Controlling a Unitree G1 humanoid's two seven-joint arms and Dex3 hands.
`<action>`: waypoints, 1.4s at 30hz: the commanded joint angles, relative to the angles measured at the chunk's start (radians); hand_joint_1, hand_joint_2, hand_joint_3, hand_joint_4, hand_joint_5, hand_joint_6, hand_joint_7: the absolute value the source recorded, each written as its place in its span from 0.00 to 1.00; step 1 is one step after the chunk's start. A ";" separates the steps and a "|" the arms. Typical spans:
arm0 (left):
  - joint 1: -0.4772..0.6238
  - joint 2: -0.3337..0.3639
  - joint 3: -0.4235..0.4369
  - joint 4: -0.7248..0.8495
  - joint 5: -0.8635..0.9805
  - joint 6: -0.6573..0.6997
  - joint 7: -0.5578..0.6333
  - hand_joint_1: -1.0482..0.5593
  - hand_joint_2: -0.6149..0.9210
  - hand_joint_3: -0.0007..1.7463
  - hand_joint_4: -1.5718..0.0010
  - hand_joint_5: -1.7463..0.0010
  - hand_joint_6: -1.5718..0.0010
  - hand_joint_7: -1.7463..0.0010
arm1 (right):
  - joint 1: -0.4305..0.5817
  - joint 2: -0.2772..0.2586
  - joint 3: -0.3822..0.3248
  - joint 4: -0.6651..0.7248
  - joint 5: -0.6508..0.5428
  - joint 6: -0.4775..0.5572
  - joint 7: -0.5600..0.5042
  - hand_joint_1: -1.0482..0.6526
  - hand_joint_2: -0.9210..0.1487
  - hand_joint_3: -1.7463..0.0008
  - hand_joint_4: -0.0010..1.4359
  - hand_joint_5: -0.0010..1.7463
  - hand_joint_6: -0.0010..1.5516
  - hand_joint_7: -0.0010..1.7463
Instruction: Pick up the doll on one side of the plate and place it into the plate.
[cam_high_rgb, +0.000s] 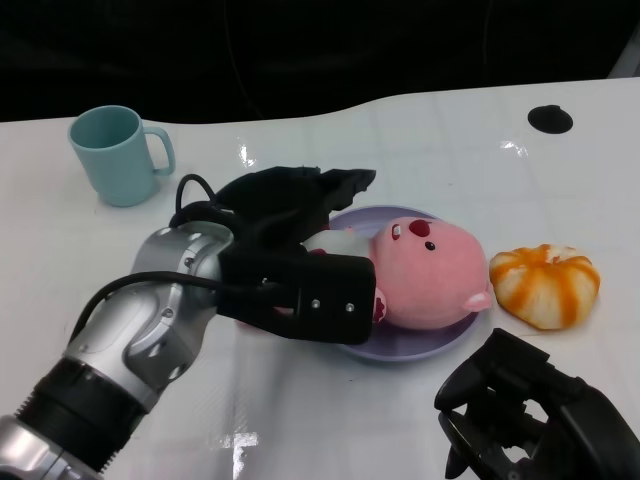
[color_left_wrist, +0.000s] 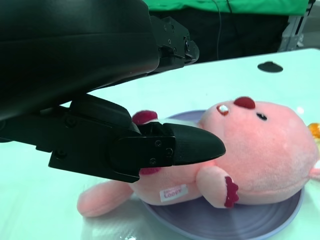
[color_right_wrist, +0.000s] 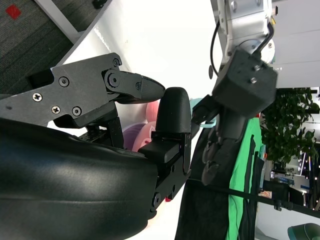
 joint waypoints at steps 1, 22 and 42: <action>0.050 0.051 0.045 -0.080 -0.033 -0.014 -0.029 0.00 1.00 0.28 1.00 1.00 1.00 1.00 | 0.001 -0.005 -0.006 -0.008 0.004 0.000 -0.003 0.40 0.04 0.67 0.43 0.98 0.33 0.90; 0.529 -0.029 0.465 -0.474 -0.670 -0.046 -0.025 0.54 0.91 0.29 0.68 0.32 0.58 0.62 | 0.045 -0.002 0.007 -0.021 -0.011 -0.025 -0.003 0.42 0.05 0.66 0.43 0.98 0.33 0.91; 0.866 -0.070 0.606 -0.756 -0.995 0.323 0.027 0.65 0.70 0.81 0.42 0.00 0.48 0.05 | 0.012 0.006 0.021 0.005 -0.025 -0.019 -0.022 0.42 0.08 0.62 0.42 0.99 0.32 0.93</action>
